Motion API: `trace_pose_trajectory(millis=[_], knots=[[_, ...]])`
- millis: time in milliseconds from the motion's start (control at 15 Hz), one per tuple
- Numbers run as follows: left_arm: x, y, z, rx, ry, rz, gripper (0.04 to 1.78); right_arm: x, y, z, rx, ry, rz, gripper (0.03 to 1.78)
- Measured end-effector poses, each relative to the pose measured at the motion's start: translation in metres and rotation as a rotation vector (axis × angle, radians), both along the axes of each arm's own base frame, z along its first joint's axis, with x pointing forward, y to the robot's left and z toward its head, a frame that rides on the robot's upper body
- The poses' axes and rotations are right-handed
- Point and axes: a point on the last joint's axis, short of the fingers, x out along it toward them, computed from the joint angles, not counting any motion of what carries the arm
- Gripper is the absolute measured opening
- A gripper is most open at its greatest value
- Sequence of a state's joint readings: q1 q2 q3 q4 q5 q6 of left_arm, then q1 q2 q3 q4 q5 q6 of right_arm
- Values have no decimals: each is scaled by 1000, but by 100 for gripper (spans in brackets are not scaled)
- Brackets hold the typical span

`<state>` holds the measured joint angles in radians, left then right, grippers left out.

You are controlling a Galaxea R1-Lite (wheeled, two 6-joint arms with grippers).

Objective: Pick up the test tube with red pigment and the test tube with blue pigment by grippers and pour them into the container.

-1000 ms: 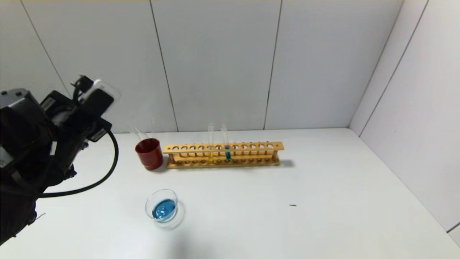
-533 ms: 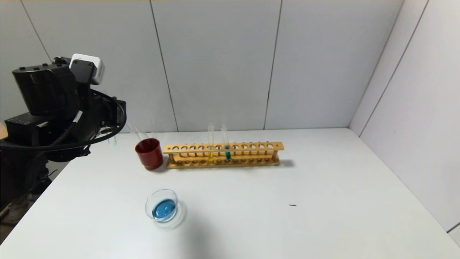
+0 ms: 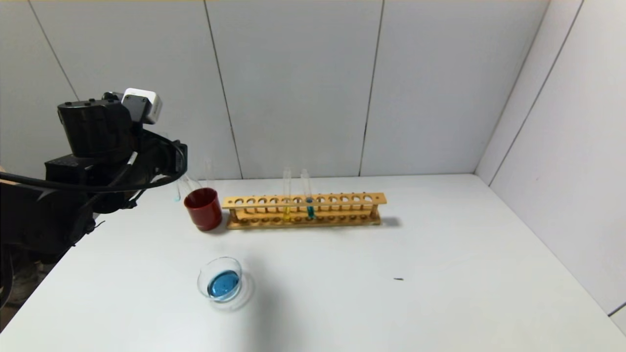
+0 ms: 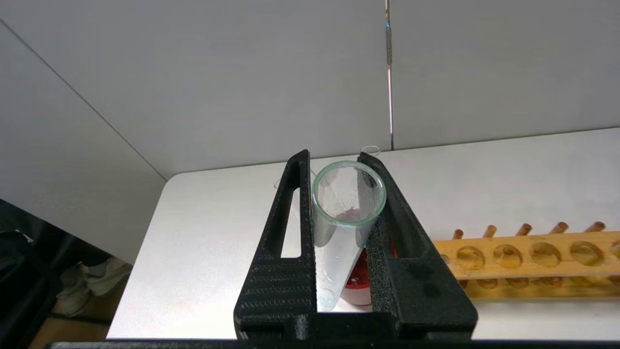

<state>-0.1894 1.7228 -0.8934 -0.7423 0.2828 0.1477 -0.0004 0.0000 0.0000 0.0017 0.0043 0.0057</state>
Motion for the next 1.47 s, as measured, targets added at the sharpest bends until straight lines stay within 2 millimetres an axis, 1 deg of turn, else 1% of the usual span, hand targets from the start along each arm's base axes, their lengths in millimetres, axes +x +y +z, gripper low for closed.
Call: trace_pose_trajectory(millis=[267, 533, 800, 1133, 1267, 1333, 1467], knots=[[23, 2, -11, -5, -10, 0, 34, 0, 0, 0, 0, 0, 0, 175], [45, -1, -32, -5, -18, -1, 34, 0, 0, 0, 0, 0, 0, 175], [59, -2, -57, 0, 9, 2, 34, 0, 0, 0, 0, 0, 0, 175], [70, -4, -80, 1, 22, 3, 35, 0, 0, 0, 0, 0, 0, 175], [73, -4, -86, 1, 17, 5, 43, 0, 0, 0, 0, 0, 0, 175], [74, -4, -88, 0, 13, 7, 51, 0, 0, 0, 0, 0, 0, 175], [75, -3, -90, 2, 13, 11, 77, 0, 0, 0, 0, 0, 0, 175]])
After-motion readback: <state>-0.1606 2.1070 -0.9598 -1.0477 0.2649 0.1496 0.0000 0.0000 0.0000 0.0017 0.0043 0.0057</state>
